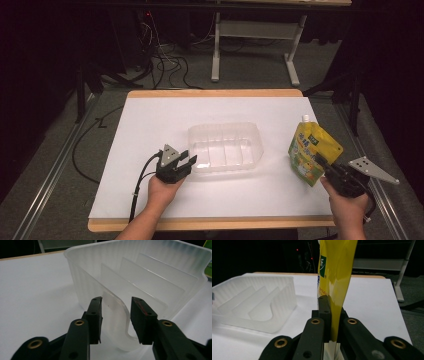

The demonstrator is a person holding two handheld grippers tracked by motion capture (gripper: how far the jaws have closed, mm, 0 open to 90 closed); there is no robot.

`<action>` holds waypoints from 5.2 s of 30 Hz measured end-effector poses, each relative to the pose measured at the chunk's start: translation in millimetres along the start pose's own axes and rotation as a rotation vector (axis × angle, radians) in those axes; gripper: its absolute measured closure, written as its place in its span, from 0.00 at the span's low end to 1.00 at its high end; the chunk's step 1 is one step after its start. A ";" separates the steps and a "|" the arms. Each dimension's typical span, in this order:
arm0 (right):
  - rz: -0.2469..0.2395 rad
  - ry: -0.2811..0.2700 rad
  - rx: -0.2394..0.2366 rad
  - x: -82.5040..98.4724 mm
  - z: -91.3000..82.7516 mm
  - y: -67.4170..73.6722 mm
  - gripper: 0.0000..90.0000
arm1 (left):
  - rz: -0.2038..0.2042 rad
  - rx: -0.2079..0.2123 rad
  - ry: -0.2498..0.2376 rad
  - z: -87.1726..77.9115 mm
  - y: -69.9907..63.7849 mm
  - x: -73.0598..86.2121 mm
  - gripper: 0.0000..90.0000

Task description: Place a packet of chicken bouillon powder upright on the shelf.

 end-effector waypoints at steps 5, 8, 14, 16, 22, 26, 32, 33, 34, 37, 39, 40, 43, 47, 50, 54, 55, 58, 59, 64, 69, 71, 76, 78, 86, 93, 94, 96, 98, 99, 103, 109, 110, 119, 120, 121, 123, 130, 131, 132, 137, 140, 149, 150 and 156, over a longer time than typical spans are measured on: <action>-0.012 -0.043 -0.013 -11.0 -4.1 12.5 1.00 | 0.006 -0.016 0.000 0.4 0.5 0.8 0.75; -0.010 -0.063 -0.021 -17.1 -5.2 18.8 1.00 | 0.005 -0.016 0.000 0.6 0.0 0.8 0.76; -0.026 -0.119 -0.041 -37.5 -5.8 37.2 1.00 | 0.009 -0.014 0.000 1.2 -0.6 0.8 0.77; -0.024 -0.137 -0.055 -47.0 -5.4 44.1 1.00 | 0.011 -0.012 -0.001 1.7 -1.1 0.7 0.78; -0.032 -0.168 -0.084 -65.5 -3.3 55.8 1.00 | 0.015 -0.004 0.006 2.2 -3.4 1.0 0.80; -0.034 -0.182 -0.099 -76.0 -1.9 64.3 1.00 | 0.034 -0.004 0.009 3.8 -8.5 0.9 0.80; -0.038 -0.201 -0.122 -87.1 1.1 75.8 1.00 | 0.041 -0.005 0.013 4.6 -11.3 0.7 0.80; -0.036 -0.199 -0.125 -88.4 2.1 78.0 1.00 | 0.042 -0.007 0.012 4.9 -11.3 0.7 0.80; -0.035 -0.205 -0.136 -91.6 5.2 82.8 1.00 | 0.047 -0.010 0.018 5.9 -11.4 1.1 0.78; -0.034 -0.207 -0.147 -94.0 9.5 87.9 1.00 | 0.045 -0.012 0.030 8.5 -11.2 2.3 0.73; -0.033 -0.203 -0.156 -95.9 17.6 95.5 1.00 | 0.049 -0.007 0.043 11.2 -11.1 3.7 0.67; -0.036 -0.199 -0.158 -96.2 20.6 97.7 1.00 | 0.052 -0.009 0.046 12.1 -11.0 4.1 0.66; -0.038 -0.192 -0.170 -96.4 26.6 102.6 1.00 | 0.048 -0.005 0.044 12.4 -11.1 3.8 0.65; -0.042 -0.178 -0.177 -96.0 38.0 112.2 1.00 | 0.053 -0.004 0.048 12.0 -10.8 4.1 0.66; -0.038 -0.169 -0.190 -95.3 47.0 119.4 1.00 | 0.054 -0.005 0.045 11.7 -10.7 4.0 0.68; -0.036 -0.157 -0.198 -93.1 59.2 128.6 1.00 | 0.059 -0.008 0.042 11.4 -11.3 3.8 0.71; -0.033 -0.153 -0.201 -92.4 62.1 130.6 1.00 | 0.061 -0.011 0.042 11.4 -11.4 3.9 0.71; -0.020 -0.146 -0.203 -90.2 70.7 135.6 1.00 | 0.063 -0.013 0.041 11.5 -12.3 4.0 0.72; -0.013 -0.143 -0.202 -89.4 74.1 137.3 1.00 | 0.064 -0.014 0.041 11.4 -12.3 4.0 0.72; 0.007 -0.129 -0.194 -85.8 87.1 142.8 1.00 | 0.064 -0.011 0.043 10.8 -12.0 3.9 0.74; 0.003 -0.125 -0.191 -85.0 91.2 144.9 1.00 | 0.061 -0.015 0.040 11.0 -12.1 3.6 0.74; 0.005 -0.126 -0.190 -85.4 92.5 145.6 1.00 | 0.060 -0.015 0.040 11.0 -12.2 3.5 0.74; 0.008 -0.124 -0.186 -85.2 95.8 148.8 1.00 | 0.063 -0.013 0.040 10.3 -13.0 3.4 0.75; 0.007 -0.119 -0.184 -84.5 97.9 149.6 1.00 | 0.065 -0.014 0.039 10.1 -13.4 3.3 0.75; -0.003 -0.121 -0.175 -83.7 99.0 152.8 1.00 | 0.066 -0.013 0.036 9.5 -14.1 3.2 0.76; -0.001 -0.116 -0.168 -82.5 101.1 151.4 1.00 | 0.067 -0.013 0.033 10.0 -14.6 2.9 0.77; 0.005 -0.112 -0.173 -81.7 103.0 154.5 1.00 | 0.067 -0.013 0.033 10.0 -14.7 2.8 0.77; 0.005 -0.110 -0.177 -81.3 104.0 156.2 1.00 | 0.067 -0.013 0.034 9.9 -14.6 2.8 0.77; 0.005 -0.109 -0.181 -80.5 105.8 158.7 1.00 | 0.069 -0.014 0.033 9.8 -14.7 2.9 0.77; 0.001 -0.108 -0.179 -79.9 106.7 158.7 1.00 | 0.071 -0.016 0.033 9.7 -14.8 2.9 0.77; 0.009 -0.105 -0.178 -77.8 108.4 157.3 1.00 | 0.073 -0.016 0.033 9.4 -14.9 2.9 0.77; 0.002 -0.110 -0.184 -73.6 109.8 153.9 1.00 | 0.073 -0.016 0.034 9.3 -14.9 3.0 0.77; 0.000 -0.113 -0.186 -72.5 110.3 153.4 1.00 | 0.073 -0.017 0.034 9.3 -14.9 3.0 0.77; -0.002 -0.104 -0.186 -63.6 115.1 151.0 1.00 | 0.071 -0.015 0.036 9.0 -14.9 2.9 0.77; -0.001 -0.105 -0.188 -63.2 115.2 151.0 1.00 | 0.070 -0.015 0.036 9.0 -14.9 2.9 0.77; -0.005 -0.107 -0.186 -62.9 115.5 150.7 1.00 | 0.070 -0.015 0.036 9.0 -14.9 2.9 0.77; -0.007 -0.113 -0.191 -62.6 116.5 150.3 1.00 | 0.070 -0.015 0.036 9.0 -14.9 2.9 0.77; -0.003 -0.112 -0.199 -58.2 118.3 150.4 1.00 | 0.073 -0.016 0.033 8.5 -14.9 3.1 0.78; 0.000 -0.112 -0.199 -57.3 118.1 150.2 1.00 | 0.078 -0.017 0.034 8.3 -14.6 3.2 0.78; -0.001 -0.113 -0.203 -55.9 117.9 149.5 1.00 | 0.078 -0.017 0.034 8.1 -14.7 3.3 0.78; -0.001 -0.105 -0.196 -53.5 117.2 148.7 1.00 | 0.084 -0.015 0.035 6.6 -15.2 4.0 0.78; -0.017 -0.095 -0.194 -51.2 116.3 149.0 1.00 | 0.083 -0.012 0.033 6.2 -15.4 4.2 0.78; -0.040 -0.077 -0.183 -45.9 114.6 149.7 1.00 | 0.077 -0.007 0.030 4.7 -15.5 5.3 0.78; -0.046 -0.076 -0.181 -45.0 114.3 149.7 1.00 | 0.073 -0.007 0.025 4.3 -15.3 5.0 0.78; -0.062 -0.068 -0.176 -42.1 113.2 150.3 0.99 | 0.056 -0.006 0.013 3.1 -13.9 4.2 0.77</action>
Point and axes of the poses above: each handheld gripper's, and its own axes: z roughly forward along the jaws, x roughly out of its underside, y roughly to its left, the point moved 7 cm from there along z, roughly forward along the jaws, and after that the axes turned 12 degrees about y, right-handed, at the moved point
